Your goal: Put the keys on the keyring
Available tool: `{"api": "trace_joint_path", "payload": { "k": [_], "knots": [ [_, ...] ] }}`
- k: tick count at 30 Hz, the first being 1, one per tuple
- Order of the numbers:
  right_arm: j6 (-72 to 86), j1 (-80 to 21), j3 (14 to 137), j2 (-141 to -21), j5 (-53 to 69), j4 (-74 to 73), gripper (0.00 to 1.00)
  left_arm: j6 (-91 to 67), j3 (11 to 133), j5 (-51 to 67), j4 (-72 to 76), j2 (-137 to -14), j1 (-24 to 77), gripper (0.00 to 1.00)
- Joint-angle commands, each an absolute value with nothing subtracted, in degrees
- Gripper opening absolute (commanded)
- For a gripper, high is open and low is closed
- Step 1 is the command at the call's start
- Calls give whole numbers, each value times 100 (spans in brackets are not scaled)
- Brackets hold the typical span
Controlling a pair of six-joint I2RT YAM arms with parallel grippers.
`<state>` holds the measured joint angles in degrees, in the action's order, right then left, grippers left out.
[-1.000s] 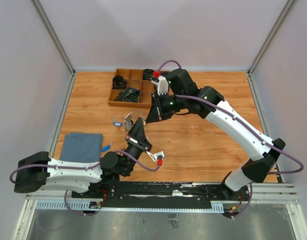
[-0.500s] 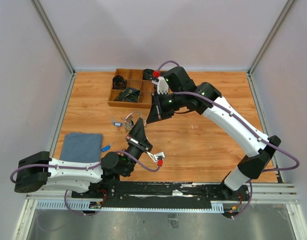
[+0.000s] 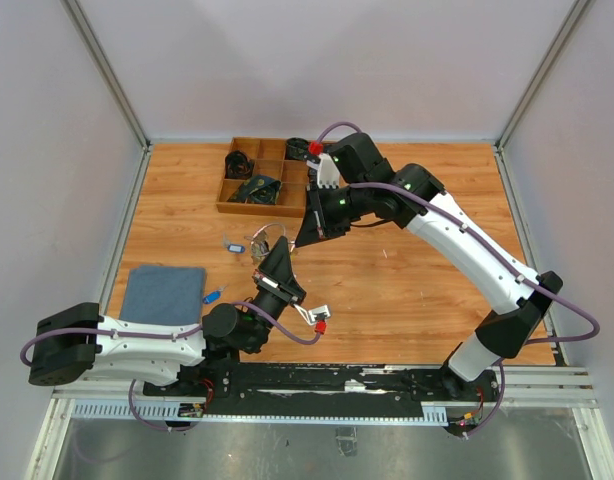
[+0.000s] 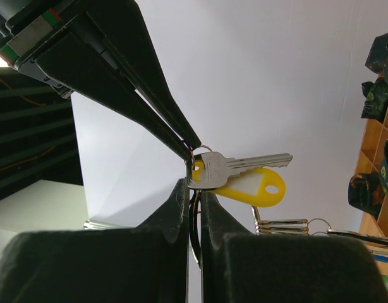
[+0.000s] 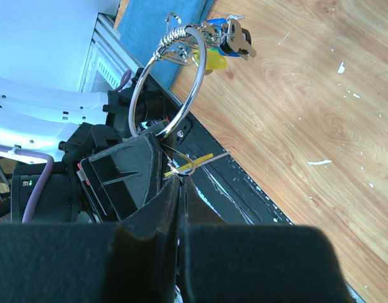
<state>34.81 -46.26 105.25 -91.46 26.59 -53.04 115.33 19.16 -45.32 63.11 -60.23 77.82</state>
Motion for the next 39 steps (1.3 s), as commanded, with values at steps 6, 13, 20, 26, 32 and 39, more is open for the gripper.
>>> {"api": "trace_joint_path", "payload": {
  "k": [6,13,20,26,32,39],
  "knots": [
    [3447,-4459,10889,-9197,2227,-5978,0,11602,1915,-4575,6670,-6094,7831,1],
    [3297,-4462,11021,-9177,1735,-6428,1,11585,1906,-4579,6633,-6097,7832,1],
    [3223,-4465,11141,-9242,1684,-6631,0,11589,1915,-4588,6618,-6099,7831,1],
    [3117,-4455,11181,-9202,1672,-6596,1,11567,1908,-4579,6639,-6099,7831,0],
    [2913,-4456,10783,-8942,2409,-5809,1,11478,1922,-4535,6753,-6045,7831,0],
    [2270,-4298,9773,-8016,2398,-4184,27,11185,2032,-4518,6820,-5939,7833,1]
  ]
}}
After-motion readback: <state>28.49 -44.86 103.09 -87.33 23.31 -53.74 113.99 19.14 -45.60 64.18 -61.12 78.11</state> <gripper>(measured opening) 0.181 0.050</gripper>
